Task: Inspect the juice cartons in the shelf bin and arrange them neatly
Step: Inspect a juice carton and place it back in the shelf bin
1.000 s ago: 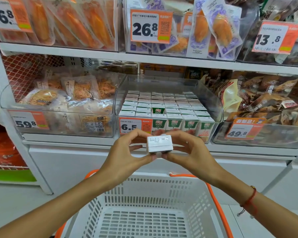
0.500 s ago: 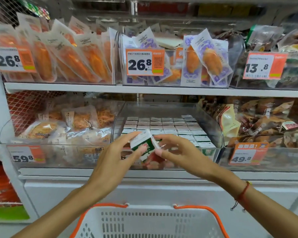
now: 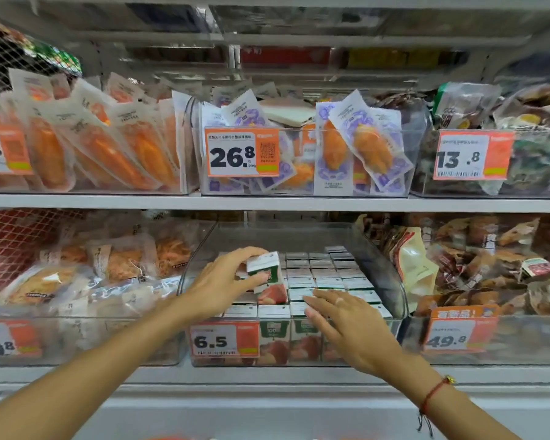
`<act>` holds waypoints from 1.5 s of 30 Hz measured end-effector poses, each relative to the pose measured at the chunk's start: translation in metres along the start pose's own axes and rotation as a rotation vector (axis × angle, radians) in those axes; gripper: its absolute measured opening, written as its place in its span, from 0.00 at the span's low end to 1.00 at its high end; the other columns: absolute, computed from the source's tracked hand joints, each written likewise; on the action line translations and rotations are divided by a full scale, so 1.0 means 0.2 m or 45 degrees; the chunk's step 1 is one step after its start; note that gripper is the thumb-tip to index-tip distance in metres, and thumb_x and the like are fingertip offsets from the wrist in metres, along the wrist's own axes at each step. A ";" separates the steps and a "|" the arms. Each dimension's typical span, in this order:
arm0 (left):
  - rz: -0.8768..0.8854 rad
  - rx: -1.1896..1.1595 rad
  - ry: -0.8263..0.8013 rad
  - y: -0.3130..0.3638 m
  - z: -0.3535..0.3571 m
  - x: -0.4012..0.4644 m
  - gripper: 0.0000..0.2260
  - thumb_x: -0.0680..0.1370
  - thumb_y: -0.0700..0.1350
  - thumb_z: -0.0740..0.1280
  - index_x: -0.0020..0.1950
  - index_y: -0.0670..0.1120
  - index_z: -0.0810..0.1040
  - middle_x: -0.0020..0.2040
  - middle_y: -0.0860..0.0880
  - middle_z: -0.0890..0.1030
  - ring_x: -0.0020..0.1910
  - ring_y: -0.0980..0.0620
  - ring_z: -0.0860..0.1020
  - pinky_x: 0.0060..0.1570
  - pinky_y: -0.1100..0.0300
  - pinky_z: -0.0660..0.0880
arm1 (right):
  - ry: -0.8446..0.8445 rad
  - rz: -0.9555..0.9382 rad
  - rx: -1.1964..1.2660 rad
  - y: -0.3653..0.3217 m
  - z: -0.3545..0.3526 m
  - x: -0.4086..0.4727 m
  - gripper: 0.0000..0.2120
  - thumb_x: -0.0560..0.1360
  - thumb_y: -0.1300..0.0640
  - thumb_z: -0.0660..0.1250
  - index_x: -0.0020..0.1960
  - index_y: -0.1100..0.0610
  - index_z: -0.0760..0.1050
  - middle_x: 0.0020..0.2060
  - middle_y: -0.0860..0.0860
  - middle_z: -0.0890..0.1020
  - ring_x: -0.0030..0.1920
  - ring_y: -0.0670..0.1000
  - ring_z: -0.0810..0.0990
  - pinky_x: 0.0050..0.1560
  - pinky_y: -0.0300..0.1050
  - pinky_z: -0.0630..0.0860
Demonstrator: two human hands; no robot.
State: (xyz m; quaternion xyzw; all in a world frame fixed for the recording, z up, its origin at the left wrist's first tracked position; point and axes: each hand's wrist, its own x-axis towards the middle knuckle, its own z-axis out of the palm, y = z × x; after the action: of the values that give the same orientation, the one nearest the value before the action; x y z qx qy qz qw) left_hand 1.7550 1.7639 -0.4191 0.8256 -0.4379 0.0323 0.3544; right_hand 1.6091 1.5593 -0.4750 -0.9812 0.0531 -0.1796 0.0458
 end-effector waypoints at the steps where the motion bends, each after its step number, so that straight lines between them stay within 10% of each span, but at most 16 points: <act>1: 0.006 0.016 -0.064 0.00 -0.01 0.01 0.17 0.78 0.53 0.67 0.67 0.59 0.72 0.61 0.61 0.77 0.58 0.58 0.77 0.58 0.52 0.75 | 0.004 0.002 -0.002 0.00 0.00 0.00 0.25 0.81 0.38 0.45 0.73 0.42 0.67 0.73 0.44 0.69 0.72 0.45 0.65 0.71 0.42 0.59; 8: -0.005 0.301 -0.440 0.04 0.07 0.14 0.22 0.80 0.51 0.66 0.72 0.50 0.69 0.72 0.52 0.71 0.69 0.52 0.70 0.60 0.63 0.68 | -0.028 -0.013 -0.012 0.00 0.00 0.00 0.25 0.81 0.38 0.44 0.73 0.42 0.66 0.73 0.44 0.68 0.73 0.46 0.65 0.71 0.43 0.59; 15: -0.081 0.263 -0.526 -0.04 0.13 0.12 0.20 0.81 0.52 0.63 0.70 0.45 0.73 0.67 0.50 0.73 0.67 0.50 0.71 0.68 0.54 0.66 | -0.034 -0.009 0.002 -0.01 -0.01 -0.02 0.26 0.81 0.38 0.44 0.74 0.43 0.65 0.73 0.45 0.68 0.73 0.47 0.64 0.72 0.44 0.60; 32: 0.053 0.430 0.238 -0.09 0.12 -0.38 0.16 0.82 0.52 0.57 0.69 0.55 0.74 0.66 0.60 0.74 0.65 0.62 0.71 0.63 0.66 0.64 | -0.088 0.022 0.128 -0.03 -0.08 0.08 0.19 0.82 0.43 0.53 0.65 0.49 0.75 0.63 0.47 0.77 0.63 0.51 0.73 0.61 0.47 0.70; 39: 0.132 0.508 0.214 -0.19 0.18 -0.54 0.20 0.83 0.53 0.56 0.74 0.50 0.68 0.70 0.55 0.72 0.71 0.56 0.69 0.74 0.61 0.53 | -0.354 0.011 0.100 -0.13 -0.08 0.46 0.20 0.83 0.50 0.58 0.72 0.55 0.68 0.71 0.53 0.71 0.69 0.55 0.71 0.66 0.50 0.69; 45: 0.167 0.571 0.181 -0.18 0.17 -0.54 0.22 0.82 0.51 0.60 0.75 0.48 0.67 0.70 0.52 0.72 0.71 0.50 0.68 0.76 0.59 0.46 | -0.549 0.004 -0.057 -0.21 -0.14 0.68 0.14 0.77 0.58 0.67 0.62 0.56 0.79 0.58 0.51 0.81 0.55 0.52 0.78 0.56 0.42 0.71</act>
State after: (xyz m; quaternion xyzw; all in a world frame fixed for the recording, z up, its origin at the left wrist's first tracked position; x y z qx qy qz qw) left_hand 1.7075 1.8311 -0.5044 0.8492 -0.4463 0.2096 0.1892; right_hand 1.7287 1.5817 -0.3981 -0.9976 0.0477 0.0357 0.0347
